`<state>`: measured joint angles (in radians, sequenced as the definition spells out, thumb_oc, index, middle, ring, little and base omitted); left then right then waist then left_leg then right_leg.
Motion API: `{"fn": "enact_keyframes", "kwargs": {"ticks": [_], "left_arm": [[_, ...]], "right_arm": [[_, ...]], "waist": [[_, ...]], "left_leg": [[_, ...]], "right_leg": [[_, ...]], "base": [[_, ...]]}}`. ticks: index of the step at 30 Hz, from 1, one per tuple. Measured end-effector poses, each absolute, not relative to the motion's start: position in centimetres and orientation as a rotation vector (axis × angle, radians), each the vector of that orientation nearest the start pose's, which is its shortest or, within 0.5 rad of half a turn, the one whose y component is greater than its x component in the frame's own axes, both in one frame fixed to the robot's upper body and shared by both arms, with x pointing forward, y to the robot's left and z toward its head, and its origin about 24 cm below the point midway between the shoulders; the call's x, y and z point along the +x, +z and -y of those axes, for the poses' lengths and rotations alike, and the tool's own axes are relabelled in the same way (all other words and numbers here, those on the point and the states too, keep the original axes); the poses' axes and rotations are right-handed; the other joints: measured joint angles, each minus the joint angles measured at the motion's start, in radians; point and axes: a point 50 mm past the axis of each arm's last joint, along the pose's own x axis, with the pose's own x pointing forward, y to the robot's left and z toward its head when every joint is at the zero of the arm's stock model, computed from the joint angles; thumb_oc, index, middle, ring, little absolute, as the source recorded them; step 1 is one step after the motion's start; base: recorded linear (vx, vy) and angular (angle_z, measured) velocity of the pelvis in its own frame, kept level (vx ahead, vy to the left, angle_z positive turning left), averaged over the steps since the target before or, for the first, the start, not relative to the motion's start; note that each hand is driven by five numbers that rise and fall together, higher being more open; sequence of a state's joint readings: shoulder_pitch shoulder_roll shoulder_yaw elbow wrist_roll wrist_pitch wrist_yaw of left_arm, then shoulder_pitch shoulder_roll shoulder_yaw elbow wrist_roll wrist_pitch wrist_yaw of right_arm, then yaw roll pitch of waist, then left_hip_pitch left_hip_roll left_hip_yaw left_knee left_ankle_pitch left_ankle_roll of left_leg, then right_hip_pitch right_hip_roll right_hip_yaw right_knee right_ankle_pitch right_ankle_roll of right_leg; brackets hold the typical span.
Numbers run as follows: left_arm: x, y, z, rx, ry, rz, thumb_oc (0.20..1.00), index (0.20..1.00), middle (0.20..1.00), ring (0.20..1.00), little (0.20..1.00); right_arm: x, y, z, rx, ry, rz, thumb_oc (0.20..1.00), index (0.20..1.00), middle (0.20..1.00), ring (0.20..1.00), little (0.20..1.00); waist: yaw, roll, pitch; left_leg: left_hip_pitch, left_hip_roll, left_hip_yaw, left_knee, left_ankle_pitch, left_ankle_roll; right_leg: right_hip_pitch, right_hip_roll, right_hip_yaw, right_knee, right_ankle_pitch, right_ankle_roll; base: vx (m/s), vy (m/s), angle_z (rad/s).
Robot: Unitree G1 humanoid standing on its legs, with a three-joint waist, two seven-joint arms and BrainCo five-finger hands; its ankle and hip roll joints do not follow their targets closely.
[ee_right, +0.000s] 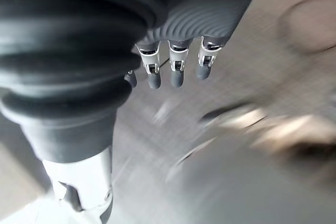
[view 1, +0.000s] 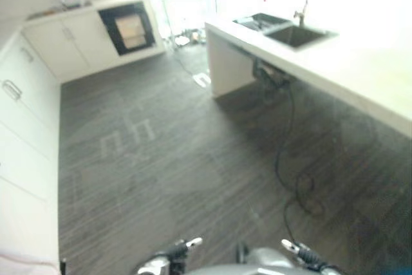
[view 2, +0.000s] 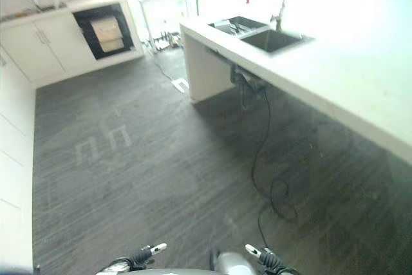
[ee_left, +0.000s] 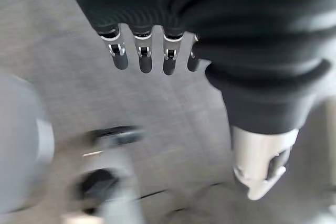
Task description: Place the dishes in the dishwasher.
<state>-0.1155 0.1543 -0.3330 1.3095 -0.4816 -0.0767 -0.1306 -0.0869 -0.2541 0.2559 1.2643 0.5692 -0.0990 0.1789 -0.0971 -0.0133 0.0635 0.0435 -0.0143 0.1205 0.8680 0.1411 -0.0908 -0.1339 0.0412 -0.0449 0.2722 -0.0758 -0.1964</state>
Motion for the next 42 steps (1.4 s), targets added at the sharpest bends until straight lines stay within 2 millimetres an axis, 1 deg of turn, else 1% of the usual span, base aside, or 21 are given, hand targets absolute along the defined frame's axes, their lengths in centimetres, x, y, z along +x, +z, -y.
{"fn": "enact_keyframes", "kwargs": {"ticks": [2, 4, 6, 8, 10, 12, 15, 18, 20, 22, 25, 26, 27, 30, 32, 33, 34, 35, 38, 40, 42], "left_arm": [[13.8, -15.6, -18.5, -0.105, -0.024, -1.081, 1.0, 1.0, 1.0, 1.0, 1.0], [14.7, -15.0, -19.5, -0.072, -0.031, -1.028, 1.0, 1.0, 1.0, 1.0, 1.0], [14.4, -15.1, -19.5, -0.065, -0.043, -1.043, 1.0, 1.0, 1.0, 1.0, 1.0], [14.6, -15.1, -19.0, -0.062, -0.07, -1.045, 1.0, 1.0, 1.0, 1.0, 1.0], [15.5, -14.9, -18.6, -0.066, -0.08, -1.024, 1.0, 1.0, 1.0, 1.0, 1.0], [14.4, -15.4, -17.5, -0.092, -0.105, -1.053, 1.0, 1.0, 1.0, 1.0, 1.0], [15.4, -15.1, -17.1, -0.042, -0.164, -1.038, 1.0, 1.0, 1.0, 1.0, 1.0], [15.8, -14.9, -17.5, 0.003, -0.183, -1.041, 1.0, 1.0, 1.0, 1.0, 1.0], [15.4, -15.0, -17.8, 0.019, -0.184, -1.059, 1.0, 1.0, 1.0, 1.0, 1.0], [15.4, -15.0, -18.3, 0.031, -0.167, -1.075, 1.0, 1.0, 1.0, 1.0, 1.0], [16.5, -14.6, -18.5, 0.007, -0.142, -1.051, 1.0, 1.0, 1.0, 1.0, 1.0], [17.8, -14.0, -18.4, 0.002, -0.135, -1.014, 1.0, 1.0, 1.0, 1.0, 1.0], [17.5, -14.2, -18.4, 0.002, -0.138, -1.021, 1.0, 1.0, 1.0, 1.0, 1.0], [15.2, -15.2, -17.5, -0.013, -0.158, -1.083, 1.0, 1.0, 1.0, 1.0, 1.0], [12.8, -16.0, -17.1, -0.011, -0.173, -1.135, 1.0, 1.0, 1.0, 1.0, 1.0], [12.0, -16.2, -17.3, -0.011, -0.165, -1.155, 1.0, 1.0, 1.0, 1.0, 1.0], [11.8, -16.3, -17.1, -0.02, -0.156, -1.16, 1.0, 1.0, 1.0, 1.0, 1.0], [11.4, -16.5, -16.8, -0.029, -0.156, -1.168, 1.0, 1.0, 1.0, 1.0, 1.0], [10.7, -16.7, -16.0, -0.053, -0.161, -1.178, 1.0, 1.0, 1.0, 1.0, 1.0], [11.6, -16.4, -16.8, -0.069, -0.123, -1.135, 1.0, 1.0, 1.0, 1.0, 1.0], [13.2, -15.6, -18.4, -0.026, -0.109, -1.077, 1.0, 1.0, 1.0, 1.0, 1.0]], "right_arm": [[14.8, -14.6, 22.0, 0.177, -0.1, -0.999, 1.0, 1.0, 1.0, 1.0, 1.0], [14.2, -14.9, 21.6, 0.181, -0.096, -1.022, 1.0, 1.0, 1.0, 1.0, 1.0], [13.4, -15.0, 22.4, 0.165, -0.118, -1.041, 1.0, 1.0, 1.0, 1.0, 1.0], [13.0, -15.1, 23.0, 0.156, -0.143, -1.056, 1.0, 1.0, 1.0, 1.0, 1.0], [11.5, -15.5, 23.7, 0.145, -0.173, -1.118, 1.0, 1.0, 1.0, 1.0, 1.0], [9.9, -15.6, 24.7, 0.128, -0.199, -1.152, 1.0, 1.0, 1.0, 1.0, 1.0], [9.6, -15.8, 24.1, 0.167, -0.213, -1.145, 1.0, 1.0, 1.0, 1.0, 1.0], [10.2, -16.0, 22.4, 0.198, -0.172, -1.127, 1.0, 1.0, 1.0, 1.0, 1.0], [10.8, -16.0, 21.5, 0.226, -0.16, -1.106, 1.0, 1.0, 1.0, 1.0, 1.0], [12.5, -15.6, 20.9, 0.233, -0.152, -1.047, 1.0, 1.0, 1.0, 1.0, 1.0], [12.0, -15.7, 21.2, 0.227, -0.159, -1.058, 1.0, 1.0, 1.0, 1.0, 1.0], [12.6, -15.3, 22.0, 0.216, -0.168, -1.031, 1.0, 1.0, 1.0, 1.0, 1.0], [12.2, -15.5, 22.0, 0.219, -0.179, -1.043, 1.0, 1.0, 1.0, 1.0, 1.0], [10.0, -16.2, 21.8, 0.233, -0.207, -1.11, 1.0, 1.0, 1.0, 1.0, 1.0], [9.9, -16.0, 22.8, 0.205, -0.231, -1.112, 1.0, 1.0, 1.0, 1.0, 1.0], [10.2, -15.9, 22.7, 0.202, -0.222, -1.102, 1.0, 1.0, 1.0, 1.0, 1.0], [11.3, -15.6, 22.8, 0.197, -0.215, -1.077, 1.0, 1.0, 1.0, 1.0, 1.0], [12.1, -15.5, 22.2, 0.195, -0.189, -1.062, 1.0, 1.0, 1.0, 1.0, 1.0], [12.7, -15.4, 21.7, 0.175, -0.147, -1.045, 1.0, 1.0, 1.0, 1.0, 1.0], [13.0, -15.4, 21.3, 0.175, -0.13, -1.039, 1.0, 1.0, 1.0, 1.0, 1.0], [12.8, -15.6, 21.1, 0.184, -0.15, -1.064, 1.0, 1.0, 1.0, 1.0, 1.0]], "waist": [[0.035, -0.024, 0.026], [0.052, -0.066, 0.056], [0.05, -0.045, 0.058], [0.046, -0.006, 0.066], [0.05, 0.016, 0.072], [0.048, 0.049, 0.062], [0.017, -0.031, 0.043], [0.021, -0.007, 0.041], [0.025, 0.015, 0.03], [0.025, 0.034, 0.034], [0.01, -0.011, 0.062], [0.003, -0.031, 0.085], [0.0, -0.073, 0.092], [-0.029, -0.052, 0.088], [-0.024, 0.003, 0.062], [-0.02, 0.014, 0.042], [-0.01, 0.042, 0.048], [-0.003, 0.033, 0.043], [0.022, 0.028, 0.006], [0.026, -0.019, 0.001], [0.037, -0.052, 0.043]], "left_leg": [[-0.278, 0.028, -0.001, 0.206, -0.072, 0.072], [-0.379, 0.057, 0.01, -0.134, -0.13, 0.097], [-0.336, 0.075, 0.02, -0.576, -0.125, 0.09], [-0.367, 0.092, -0.09, -0.712, -0.123, 0.082], [-0.39, 0.138, -0.102, -0.676, -0.113, 0.081], [-0.304, 0.159, -0.013, -0.666, -0.084, 0.157], [-0.186, 0.007, 0.049, -0.692, -0.118, 0.199], [-0.075, -0.027, 0.053, -0.755, -0.153, 0.237], [-0.039, -0.041, 0.059, -0.743, -0.195, 0.243], [-0.004, -0.039, 0.096, -0.766, -0.23, 0.251], [0.001, -0.046, 0.13, -0.672, -0.367, 0.154], [-0.069, -0.013, 0.08, -0.489, -0.48, 0.183], [-0.045, -0.088, 0.083, -0.483, -0.485, 0.219], [0.037, -0.102, 0.052, -0.495, -0.533, 0.177], [0.137, -0.071, 0.057, -0.59, -0.531, 0.169], [0.168, -0.062, 0.067, -0.579, -0.528, 0.162], [0.17, -0.037, 0.087, -0.536, -0.502, 0.095], [0.166, -0.037, 0.088, -0.419, -0.346, 0.017], [0.139, -0.026, 0.105, -0.273, -0.068, -0.008], [-0.039, 0.003, 0.109, -0.013, 0.262, 0.054], [-0.26, 0.038, 0.036, 0.156, -0.075, 0.081]], "right_leg": [[0.062, -0.002, 0.03, -0.034, -0.006, 0.015], [0.184, -0.027, 0.041, -0.074, -0.065, 0.076], [0.239, -0.03, 0.072, -0.071, -0.117, 0.108], [0.264, -0.028, 0.091, -0.071, -0.15, 0.144], [0.327, -0.052, 0.089, -0.078, -0.176, 0.185], [0.383, -0.074, 0.083, -0.005, -0.195, 0.23], [0.327, -0.224, 0.063, 0.252, -0.199, 0.287], [0.208, -0.164, 0.038, 0.225, -0.212, 0.28], [0.112, -0.165, -0.002, 0.315, -0.077, 0.313], [-0.058, -0.206, -0.166, 0.542, -0.068, 0.293], [-0.147, -0.103, -0.19, 0.253, -0.096, 0.281], [-0.25, -0.124, -0.173, 0.213, -0.085, 0.292], [-0.319, -0.199, -0.142, 0.159, -0.054, 0.279], [-0.378, -0.224, -0.081, 0.173, 0.04, 0.26], [-0.289, -0.183, -0.188, 0.184, 0.041, 0.221], [-0.202, -0.143, -0.221, 0.155, 0.06, 0.139], [-0.169, -0.117, -0.204, 0.131, 0.049, 0.1], [-0.065, -0.112, -0.173, 0.065, 0.032, 0.101], [0.037, -0.087, -0.121, 0.012, 0.017, 0.092], [0.033, -0.058, -0.116, 0.02, -0.06, 0.037], [0.1, -0.011, -0.098, -0.02, -0.064, 0.042]], "base": [[0.24, 0.06, -0.57], [0.34, 0.223, -0.31], [0.39, 0.436, -0.34], [0.32, 0.414, -0.26], [0.29, 0.409, -0.14], [0.35, 0.521, -0.09], [0.33, 0.466, 0.39], [0.28, 0.362, 0.21], [0.17, 0.257, -0.1], [0.27, 0.09, -0.55], [0.36, -0.136, -0.18], [0.25, -0.15, -0.03], [0.37, -0.25, 0.21], [0.34, -0.297, 0.36], [0.32, -0.32, 0.02], [0.38, -0.354, -0.34], [0.45, -0.434, -0.51], [0.42, -0.409, -0.7], [0.27, -0.323, -0.77], [0.17, -0.152, -0.58], [0.25, 0.003, -0.36]]}}
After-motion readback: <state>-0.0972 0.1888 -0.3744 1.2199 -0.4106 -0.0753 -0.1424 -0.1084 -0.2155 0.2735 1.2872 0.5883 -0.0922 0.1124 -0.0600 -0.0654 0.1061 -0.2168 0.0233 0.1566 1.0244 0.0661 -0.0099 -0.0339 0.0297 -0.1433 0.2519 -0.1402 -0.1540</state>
